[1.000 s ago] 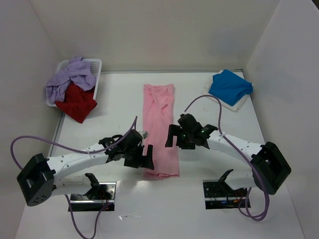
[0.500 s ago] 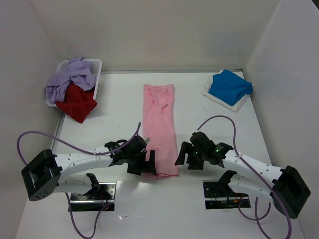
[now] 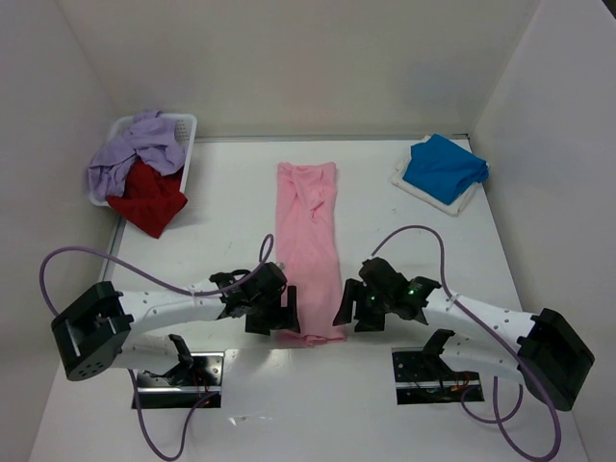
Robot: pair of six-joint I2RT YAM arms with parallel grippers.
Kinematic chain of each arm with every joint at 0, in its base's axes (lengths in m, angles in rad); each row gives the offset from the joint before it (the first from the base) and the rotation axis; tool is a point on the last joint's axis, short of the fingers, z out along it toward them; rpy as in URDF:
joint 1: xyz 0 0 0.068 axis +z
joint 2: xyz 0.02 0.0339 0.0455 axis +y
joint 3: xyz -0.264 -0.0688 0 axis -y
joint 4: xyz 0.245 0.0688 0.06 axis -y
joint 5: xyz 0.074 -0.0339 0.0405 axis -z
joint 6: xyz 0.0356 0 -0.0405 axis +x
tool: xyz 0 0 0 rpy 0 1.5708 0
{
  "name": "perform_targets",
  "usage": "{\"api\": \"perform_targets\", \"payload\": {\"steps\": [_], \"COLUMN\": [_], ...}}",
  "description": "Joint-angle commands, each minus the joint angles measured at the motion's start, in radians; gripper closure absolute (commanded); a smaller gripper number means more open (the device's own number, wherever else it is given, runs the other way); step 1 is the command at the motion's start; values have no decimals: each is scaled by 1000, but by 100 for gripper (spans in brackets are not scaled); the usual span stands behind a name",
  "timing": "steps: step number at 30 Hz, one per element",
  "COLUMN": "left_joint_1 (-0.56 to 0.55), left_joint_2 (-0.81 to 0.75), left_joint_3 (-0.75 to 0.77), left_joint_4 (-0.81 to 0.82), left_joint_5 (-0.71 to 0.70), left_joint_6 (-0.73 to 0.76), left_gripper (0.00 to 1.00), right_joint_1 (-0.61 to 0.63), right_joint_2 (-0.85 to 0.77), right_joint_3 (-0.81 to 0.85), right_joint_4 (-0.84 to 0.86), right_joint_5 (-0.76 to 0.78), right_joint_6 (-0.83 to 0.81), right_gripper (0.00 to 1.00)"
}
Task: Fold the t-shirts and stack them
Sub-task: Rotate the tshirt 90 degrees
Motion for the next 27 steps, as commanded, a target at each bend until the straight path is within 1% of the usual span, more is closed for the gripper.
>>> {"api": "perform_targets", "payload": {"steps": [1, 4, 7, 11, 15, 16, 17, 19, 21, 25, 26, 27], "left_joint_1": [-4, -4, -4, -4, -13, -13, -13, -13, -24, -33, -33, -33], "left_joint_2": [53, 63, 63, 72, 83, 83, 83, 83, 83, 94, 94, 106], "left_joint_3": [43, 43, 43, 43, 43, 43, 43, 34, 25, 14, 14, 14], "left_joint_4": [6, 6, 6, 24, 24, 24, 24, 24, 24, 37, 46, 46], "left_joint_5": [-19, -19, -28, -28, -19, -19, -10, 1, 1, 10, 10, 10], "left_joint_6": [8, 8, -1, -1, -1, -1, -1, -10, -10, -19, -28, -28], "left_gripper": [7, 7, 7, 13, 20, 23, 24, 27, 29, 35, 37, 40], "right_joint_1": [52, 79, 80, 89, 89, 89, 89, 89, 89, 89, 89, 89], "right_joint_2": [41, 71, 93, 104, 113, 122, 122, 131, 141, 160, 161, 171], "right_joint_3": [-10, -1, -1, 9, 9, 9, 9, 9, 9, 9, 9, 18], "right_joint_4": [72, 96, 96, 105, 105, 105, 114, 115, 124, 124, 133, 133], "right_joint_5": [6, 18, 27, 40, 49, 49, 58, 58, 58, 58, 58, 58], "right_joint_6": [27, 36, 36, 36, 36, 36, 36, 46, 46, 46, 46, 46], "right_gripper": [29, 29, 29, 32, 38, 41, 41, 47, 49, 61, 61, 66]}}
